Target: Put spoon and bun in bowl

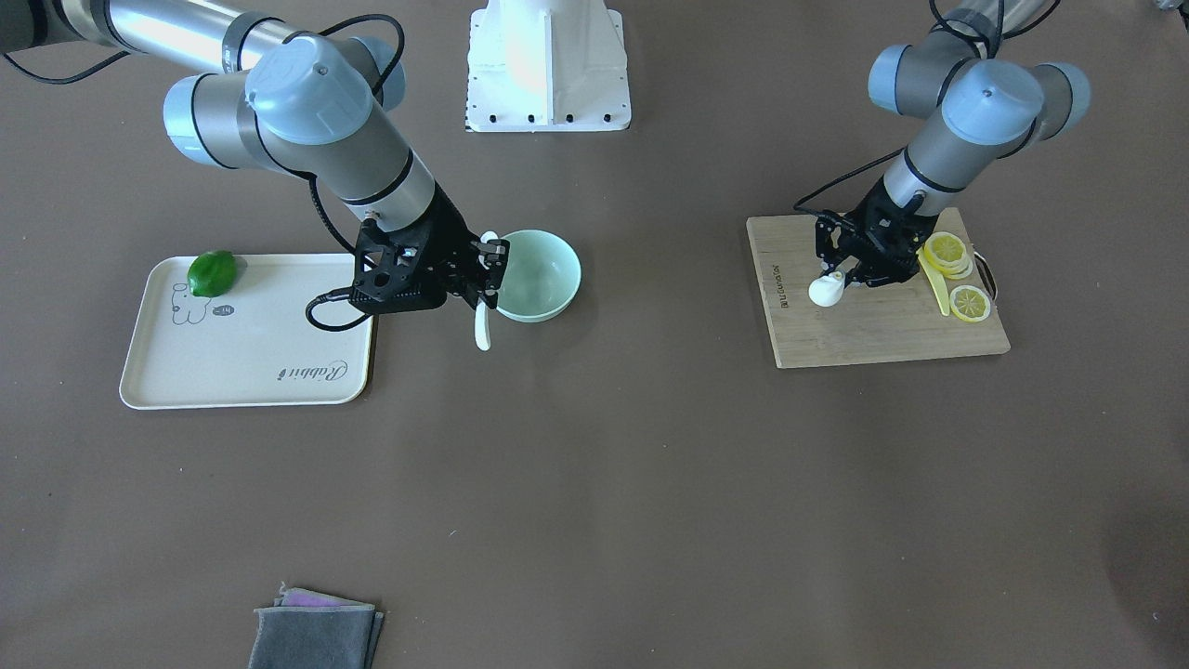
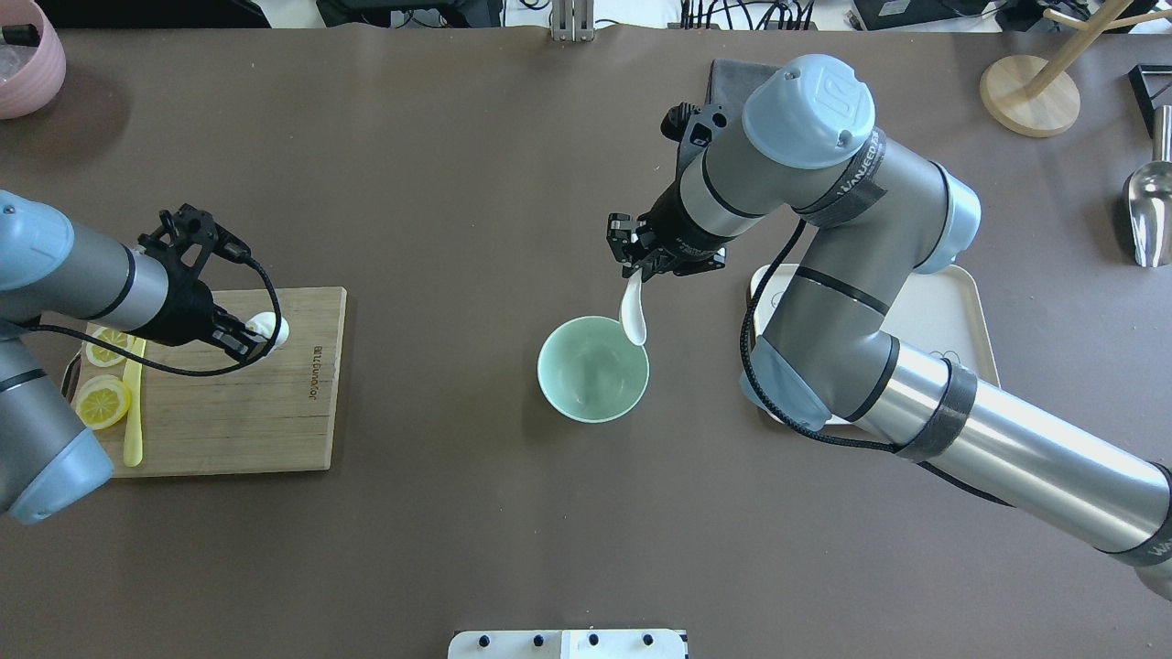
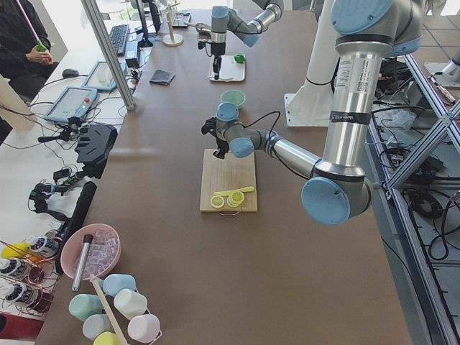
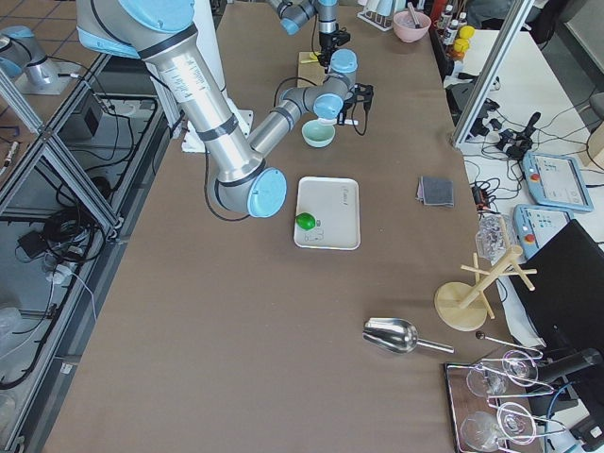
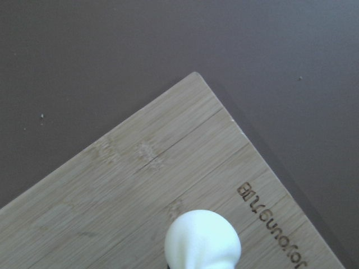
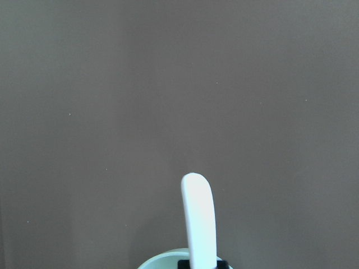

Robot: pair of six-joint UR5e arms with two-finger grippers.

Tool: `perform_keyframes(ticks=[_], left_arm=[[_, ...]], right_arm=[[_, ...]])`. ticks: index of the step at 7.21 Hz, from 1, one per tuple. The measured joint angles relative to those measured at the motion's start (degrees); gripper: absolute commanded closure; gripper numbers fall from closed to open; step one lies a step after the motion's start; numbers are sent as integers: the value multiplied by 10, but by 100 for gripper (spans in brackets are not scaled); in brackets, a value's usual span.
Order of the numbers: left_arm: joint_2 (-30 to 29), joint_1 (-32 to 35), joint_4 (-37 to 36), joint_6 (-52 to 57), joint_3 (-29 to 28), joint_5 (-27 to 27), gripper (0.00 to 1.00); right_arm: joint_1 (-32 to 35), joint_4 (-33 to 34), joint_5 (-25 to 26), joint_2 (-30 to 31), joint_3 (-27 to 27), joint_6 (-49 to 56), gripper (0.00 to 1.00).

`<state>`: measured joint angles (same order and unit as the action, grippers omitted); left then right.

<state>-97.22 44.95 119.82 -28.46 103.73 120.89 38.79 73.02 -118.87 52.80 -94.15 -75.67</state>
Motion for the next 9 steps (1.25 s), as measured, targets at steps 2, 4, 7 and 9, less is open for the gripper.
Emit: perform_keyframes(ticks=[2,4,7,9], left_arm=[[-54,38,-11,-43,7,60,100],[-127,44,-42,-118,5,78,100],[-169,43,-69,-149,2,80,100],[-188,31,-71,-179,-1,77,100]], right_arm=[[-28,-2,37,-26,28,-14,100],[-61,-4,78,-36,46,-23,100],[-80,-4,90,-25,45,-26,0],[-79,7,86,-18,26,-27,0]])
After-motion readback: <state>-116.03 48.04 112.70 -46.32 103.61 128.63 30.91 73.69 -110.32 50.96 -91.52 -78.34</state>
